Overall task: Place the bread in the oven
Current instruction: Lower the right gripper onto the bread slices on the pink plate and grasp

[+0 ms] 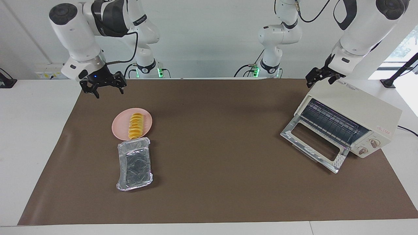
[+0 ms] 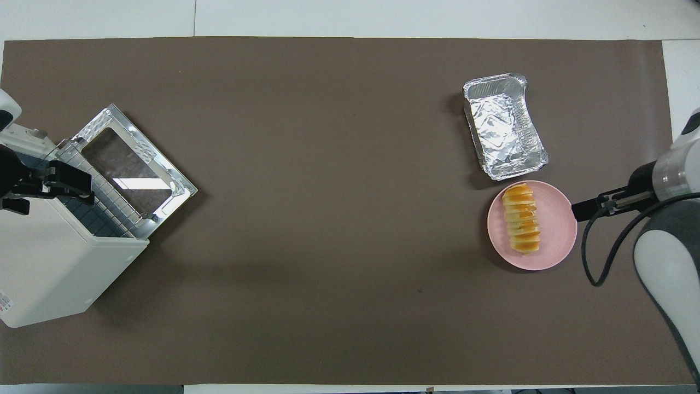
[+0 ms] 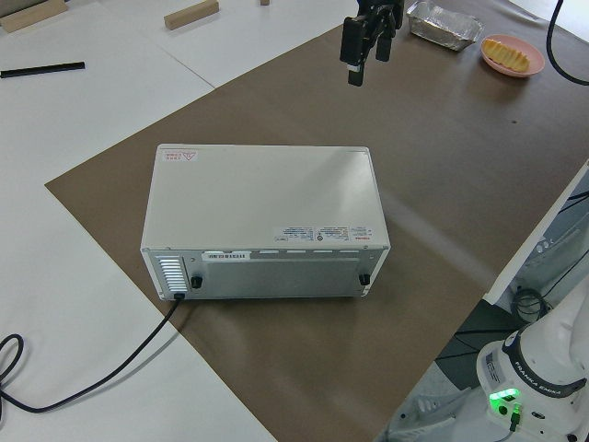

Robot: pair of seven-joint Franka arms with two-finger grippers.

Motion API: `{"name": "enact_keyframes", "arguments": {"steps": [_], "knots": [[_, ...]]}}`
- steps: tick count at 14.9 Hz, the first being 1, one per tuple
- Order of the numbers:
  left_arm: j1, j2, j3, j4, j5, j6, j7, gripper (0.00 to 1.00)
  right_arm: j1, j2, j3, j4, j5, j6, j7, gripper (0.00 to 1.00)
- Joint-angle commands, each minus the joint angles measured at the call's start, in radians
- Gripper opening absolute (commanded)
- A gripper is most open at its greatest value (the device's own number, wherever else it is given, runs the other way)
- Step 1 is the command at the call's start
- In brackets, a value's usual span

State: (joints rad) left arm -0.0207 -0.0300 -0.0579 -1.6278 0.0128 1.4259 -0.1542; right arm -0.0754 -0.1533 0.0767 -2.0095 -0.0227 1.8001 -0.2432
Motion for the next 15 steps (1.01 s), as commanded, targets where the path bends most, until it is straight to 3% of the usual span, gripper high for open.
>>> {"name": "enact_keyframes", "arguments": {"steps": [1,5,15], "knots": [[-0.002,-0.022,0.007,-0.015,-0.016,-0.004,-0.001,1.0,0.005,0.001,0.002,-0.123,0.009,0.128,0.012,1.0],[-0.002,-0.022,0.007,-0.015,-0.016,-0.002,-0.001,1.0,0.025,0.08,0.002,-0.198,0.014,0.312,0.015,1.0],[-0.002,-0.022,0.007,-0.015,-0.016,-0.002,-0.001,1.0,0.071,0.13,0.003,-0.403,0.014,0.636,-0.01,1.0]]}}
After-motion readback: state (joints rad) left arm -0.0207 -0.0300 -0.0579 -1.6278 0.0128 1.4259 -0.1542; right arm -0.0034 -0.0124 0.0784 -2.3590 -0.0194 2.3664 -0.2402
